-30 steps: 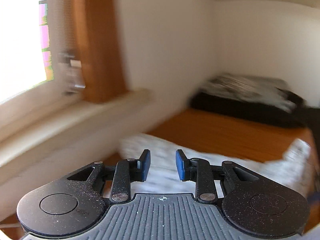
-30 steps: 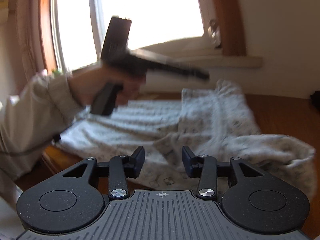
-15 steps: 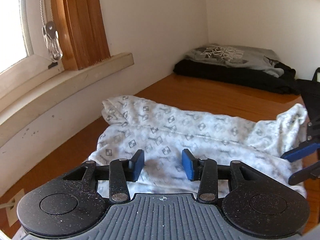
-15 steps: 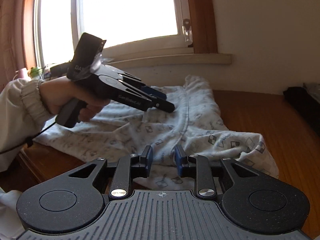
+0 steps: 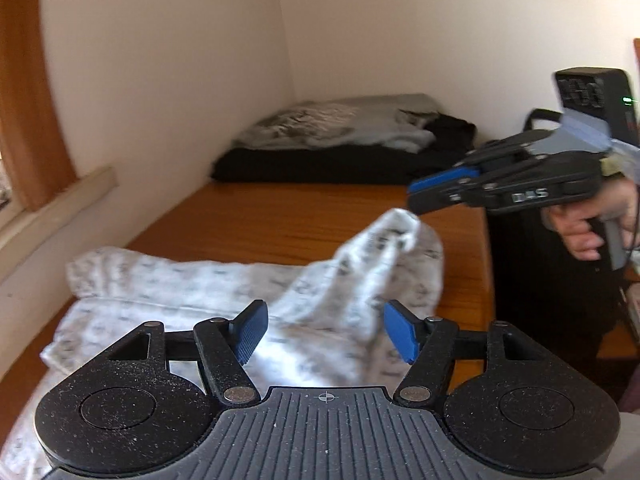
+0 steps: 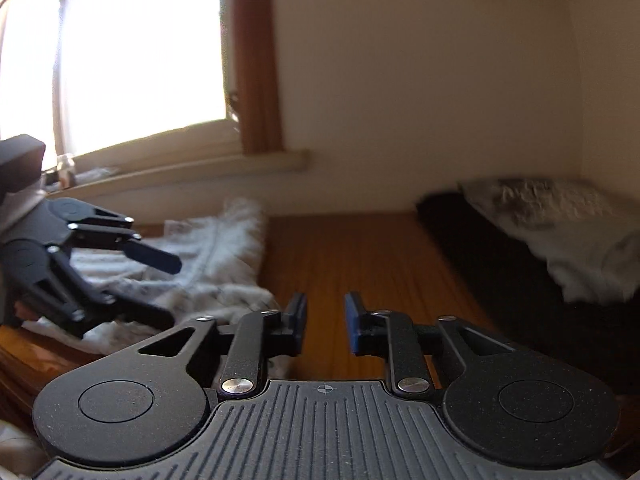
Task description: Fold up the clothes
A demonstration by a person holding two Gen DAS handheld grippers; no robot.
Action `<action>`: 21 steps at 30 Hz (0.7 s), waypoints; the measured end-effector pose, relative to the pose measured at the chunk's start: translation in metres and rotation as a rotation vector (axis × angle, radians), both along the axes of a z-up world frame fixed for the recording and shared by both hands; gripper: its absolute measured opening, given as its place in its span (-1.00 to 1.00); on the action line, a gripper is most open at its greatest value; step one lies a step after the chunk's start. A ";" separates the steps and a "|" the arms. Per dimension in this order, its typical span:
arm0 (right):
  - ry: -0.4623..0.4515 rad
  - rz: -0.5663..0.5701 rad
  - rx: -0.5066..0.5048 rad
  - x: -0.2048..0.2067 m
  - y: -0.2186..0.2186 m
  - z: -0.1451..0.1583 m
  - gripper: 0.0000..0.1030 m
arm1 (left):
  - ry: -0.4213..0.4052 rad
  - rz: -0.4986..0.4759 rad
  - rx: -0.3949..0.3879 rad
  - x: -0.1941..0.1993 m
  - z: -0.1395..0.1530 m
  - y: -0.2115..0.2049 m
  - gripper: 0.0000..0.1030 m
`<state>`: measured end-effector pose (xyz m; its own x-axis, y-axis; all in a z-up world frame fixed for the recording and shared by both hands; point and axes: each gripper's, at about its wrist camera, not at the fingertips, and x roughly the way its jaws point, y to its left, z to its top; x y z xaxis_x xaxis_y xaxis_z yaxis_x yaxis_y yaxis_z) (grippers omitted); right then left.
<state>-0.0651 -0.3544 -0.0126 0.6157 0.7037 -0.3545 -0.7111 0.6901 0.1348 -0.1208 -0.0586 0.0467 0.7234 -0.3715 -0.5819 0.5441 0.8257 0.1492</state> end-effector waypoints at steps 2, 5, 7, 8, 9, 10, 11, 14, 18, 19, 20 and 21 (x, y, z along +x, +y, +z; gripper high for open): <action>0.019 0.047 0.012 -0.001 0.003 -0.004 -0.67 | 0.004 -0.006 0.019 0.001 -0.006 -0.005 0.33; 0.032 0.130 0.022 -0.007 0.008 -0.007 -0.68 | -0.001 0.007 0.037 0.005 -0.009 -0.007 0.33; 0.025 0.185 0.019 -0.013 0.011 -0.005 -0.68 | -0.003 0.016 0.042 0.008 -0.009 -0.007 0.33; 0.027 0.210 0.015 -0.015 0.013 -0.004 -0.67 | -0.004 0.017 0.043 0.010 -0.010 -0.008 0.33; 0.032 0.232 0.007 -0.017 0.015 -0.005 -0.67 | -0.006 0.018 0.043 0.013 -0.010 -0.010 0.33; 0.032 0.246 -0.004 -0.018 0.017 -0.005 -0.67 | -0.008 0.023 0.046 0.015 -0.010 -0.010 0.32; 0.029 0.255 -0.019 -0.020 0.019 -0.005 -0.67 | -0.013 0.030 0.053 0.016 -0.011 -0.011 0.30; 0.021 0.273 -0.037 -0.023 0.020 -0.006 -0.63 | -0.029 0.021 0.052 0.014 -0.014 -0.010 -0.28; 0.001 0.287 -0.043 -0.025 0.023 -0.006 -0.63 | -0.066 0.017 0.003 0.007 -0.008 -0.002 -0.83; -0.005 0.294 -0.050 -0.025 0.026 -0.006 -0.62 | -0.079 0.012 -0.013 0.005 -0.005 0.000 -0.84; -0.012 0.301 -0.056 -0.025 0.028 -0.006 -0.61 | -0.092 0.017 -0.016 0.003 -0.002 0.001 -0.84; -0.018 0.315 -0.052 -0.026 0.031 -0.005 -0.61 | -0.105 0.023 -0.018 0.001 0.001 0.002 -0.84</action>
<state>-0.0911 -0.3239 -0.0173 0.3768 0.8419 -0.3864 -0.8929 0.4411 0.0905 -0.1194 -0.0564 0.0473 0.7888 -0.3636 -0.4956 0.5067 0.8411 0.1894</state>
